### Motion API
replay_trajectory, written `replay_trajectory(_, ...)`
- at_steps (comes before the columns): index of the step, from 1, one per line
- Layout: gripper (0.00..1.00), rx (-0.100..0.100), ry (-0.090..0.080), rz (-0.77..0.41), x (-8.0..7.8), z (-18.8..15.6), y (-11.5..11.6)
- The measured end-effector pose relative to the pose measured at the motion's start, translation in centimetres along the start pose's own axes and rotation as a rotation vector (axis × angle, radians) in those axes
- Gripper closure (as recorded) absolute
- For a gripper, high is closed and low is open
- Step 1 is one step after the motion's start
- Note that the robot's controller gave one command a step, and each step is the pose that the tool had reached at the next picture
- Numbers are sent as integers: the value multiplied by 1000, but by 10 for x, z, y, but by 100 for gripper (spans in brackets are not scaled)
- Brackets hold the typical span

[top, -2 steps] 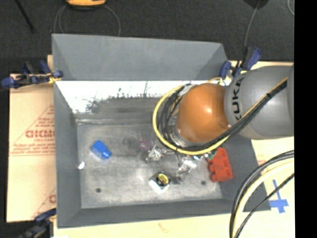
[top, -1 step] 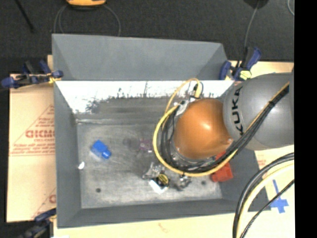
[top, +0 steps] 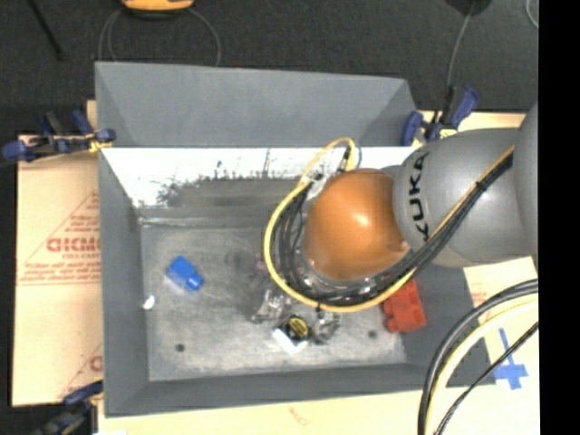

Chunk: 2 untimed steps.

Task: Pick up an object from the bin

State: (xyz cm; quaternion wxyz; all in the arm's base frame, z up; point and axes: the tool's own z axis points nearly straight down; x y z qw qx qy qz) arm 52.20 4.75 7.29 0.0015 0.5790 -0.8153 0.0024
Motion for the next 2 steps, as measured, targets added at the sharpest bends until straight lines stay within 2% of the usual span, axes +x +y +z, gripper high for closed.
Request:
replay_trajectory(1,100,7,-11,1,-3,-2,-1)
replay_trajectory(2,100,7,-9,-24,-8,-142,5)
